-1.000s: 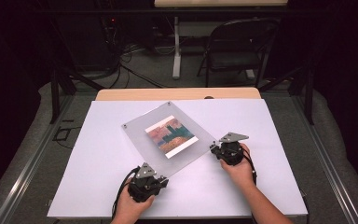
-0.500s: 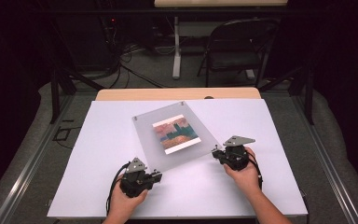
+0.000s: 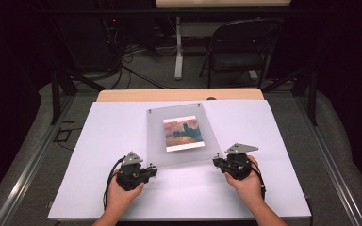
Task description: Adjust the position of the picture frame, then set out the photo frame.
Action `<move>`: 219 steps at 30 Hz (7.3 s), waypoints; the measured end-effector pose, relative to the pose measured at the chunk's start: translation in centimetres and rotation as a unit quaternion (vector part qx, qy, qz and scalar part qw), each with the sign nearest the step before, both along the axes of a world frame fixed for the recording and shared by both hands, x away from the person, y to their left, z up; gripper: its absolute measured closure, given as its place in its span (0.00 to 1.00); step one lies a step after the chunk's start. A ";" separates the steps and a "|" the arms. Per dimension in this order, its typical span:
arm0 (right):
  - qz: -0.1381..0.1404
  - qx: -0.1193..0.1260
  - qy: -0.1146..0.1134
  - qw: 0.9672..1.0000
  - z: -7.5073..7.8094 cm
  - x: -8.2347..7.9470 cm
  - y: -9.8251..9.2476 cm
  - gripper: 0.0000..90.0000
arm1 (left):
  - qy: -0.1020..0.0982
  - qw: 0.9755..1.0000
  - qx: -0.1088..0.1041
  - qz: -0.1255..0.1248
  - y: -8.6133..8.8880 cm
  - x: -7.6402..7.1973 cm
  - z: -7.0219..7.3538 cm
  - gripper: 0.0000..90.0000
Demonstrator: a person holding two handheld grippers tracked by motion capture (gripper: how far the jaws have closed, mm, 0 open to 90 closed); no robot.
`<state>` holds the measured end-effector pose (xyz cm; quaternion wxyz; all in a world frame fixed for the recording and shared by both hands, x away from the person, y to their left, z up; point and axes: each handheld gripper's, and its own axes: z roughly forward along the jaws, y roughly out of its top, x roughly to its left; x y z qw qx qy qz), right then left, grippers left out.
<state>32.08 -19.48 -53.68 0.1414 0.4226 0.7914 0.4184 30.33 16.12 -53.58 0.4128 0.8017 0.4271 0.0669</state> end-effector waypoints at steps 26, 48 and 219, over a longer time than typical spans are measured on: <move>-0.032 0.011 0.002 0.999 -0.4 1.6 0.5 0.95 | 0.000 0.999 -0.005 0.033 0.0 4.3 -0.3 0.94; -0.034 0.006 0.011 0.999 -1.1 2.3 0.5 0.94 | 0.008 0.999 -0.002 0.036 -0.2 4.9 -1.2 0.93; -0.081 0.034 0.150 0.985 1.4 19.4 0.2 0.42 | 0.127 0.985 -0.019 0.115 -1.1 21.9 1.5 0.45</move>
